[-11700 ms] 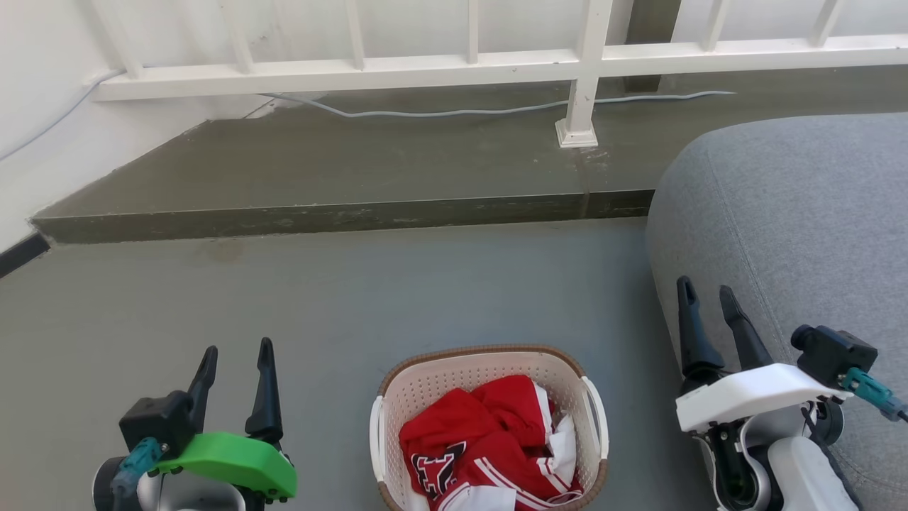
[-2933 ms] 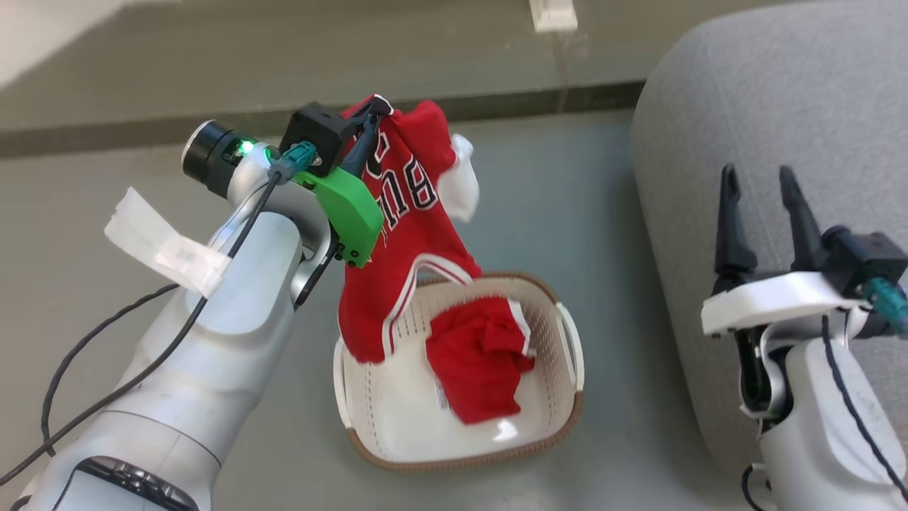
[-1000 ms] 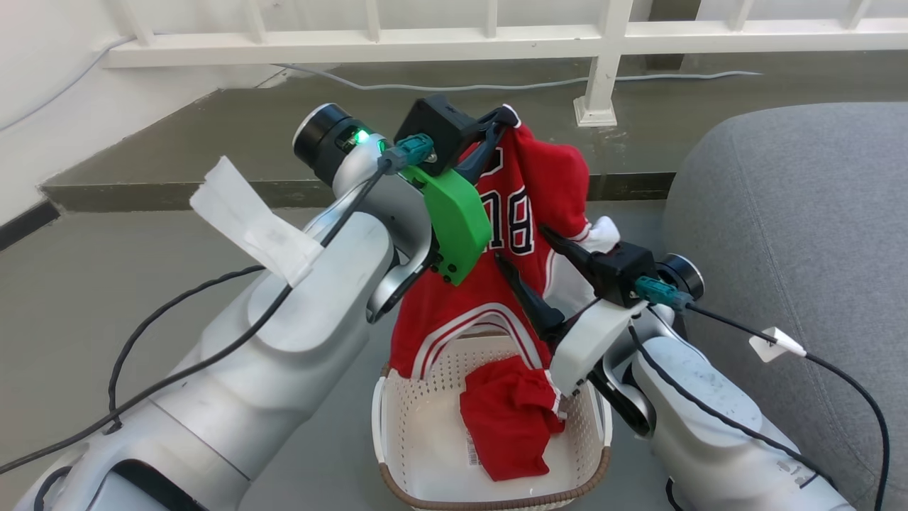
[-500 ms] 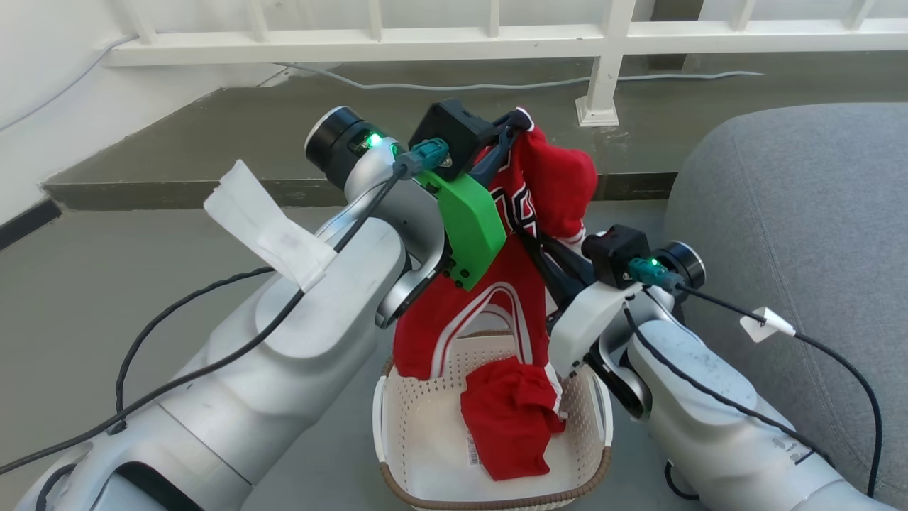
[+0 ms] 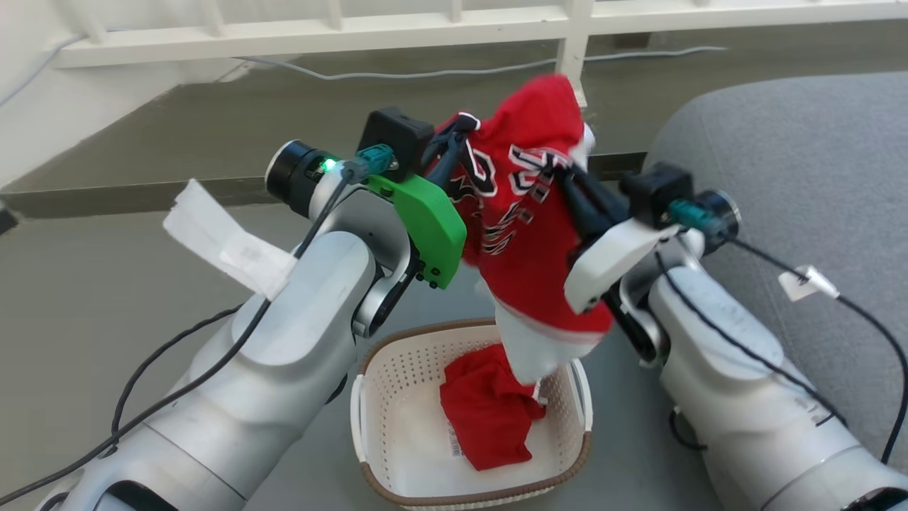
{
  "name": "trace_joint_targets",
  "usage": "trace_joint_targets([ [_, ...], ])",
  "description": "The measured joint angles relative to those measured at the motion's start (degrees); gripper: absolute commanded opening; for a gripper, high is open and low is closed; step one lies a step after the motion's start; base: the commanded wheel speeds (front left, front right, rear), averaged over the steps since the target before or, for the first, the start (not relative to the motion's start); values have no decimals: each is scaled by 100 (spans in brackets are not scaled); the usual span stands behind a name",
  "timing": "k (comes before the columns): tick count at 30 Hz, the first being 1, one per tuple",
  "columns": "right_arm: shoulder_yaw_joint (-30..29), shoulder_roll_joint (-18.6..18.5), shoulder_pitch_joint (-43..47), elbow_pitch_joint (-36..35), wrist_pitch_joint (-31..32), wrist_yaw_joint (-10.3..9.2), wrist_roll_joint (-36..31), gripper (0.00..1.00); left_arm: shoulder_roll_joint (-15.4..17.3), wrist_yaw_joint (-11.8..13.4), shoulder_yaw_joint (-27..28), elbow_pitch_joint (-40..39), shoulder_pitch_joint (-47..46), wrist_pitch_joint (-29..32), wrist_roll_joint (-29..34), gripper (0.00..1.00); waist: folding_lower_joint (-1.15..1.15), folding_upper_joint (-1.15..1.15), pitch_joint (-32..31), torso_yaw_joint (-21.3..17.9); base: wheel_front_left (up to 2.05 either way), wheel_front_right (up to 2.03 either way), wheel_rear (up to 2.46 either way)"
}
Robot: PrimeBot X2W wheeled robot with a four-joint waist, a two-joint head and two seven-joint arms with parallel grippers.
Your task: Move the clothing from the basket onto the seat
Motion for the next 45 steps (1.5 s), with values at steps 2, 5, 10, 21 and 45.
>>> trace_joint_targets([
  [2, -58, -24, -32, -33, -1, -2, -1, 0, -1, 7, 24, -1, 5, -40, -1, 49, 0, 0, 17, -36, 0, 0, 0],
  [5, -233, -132, -123, -136, -1, -47, -3, 0, -3, 48, 71, -8, 47, -176, -33, 100, 0, 0, 64, -151, 0, 0, 0],
  [10, -482, -290, -203, -286, 0, -71, -11, 0, -3, 46, 98, -24, 153, -304, -82, 100, 0, 0, 135, -349, 0, 0, 0],
  [21, -1056, -744, -216, -526, -1, -193, -62, 0, -8, -154, -27, -93, 429, -481, -309, 100, 0, 0, 292, -800, 0, 0, 0],
  [45, -1640, -1127, -154, -900, -1, -242, -116, 0, -1, -406, -639, -285, 881, -683, -301, 100, 0, 0, 597, -2315, 0, 0, 0],
])
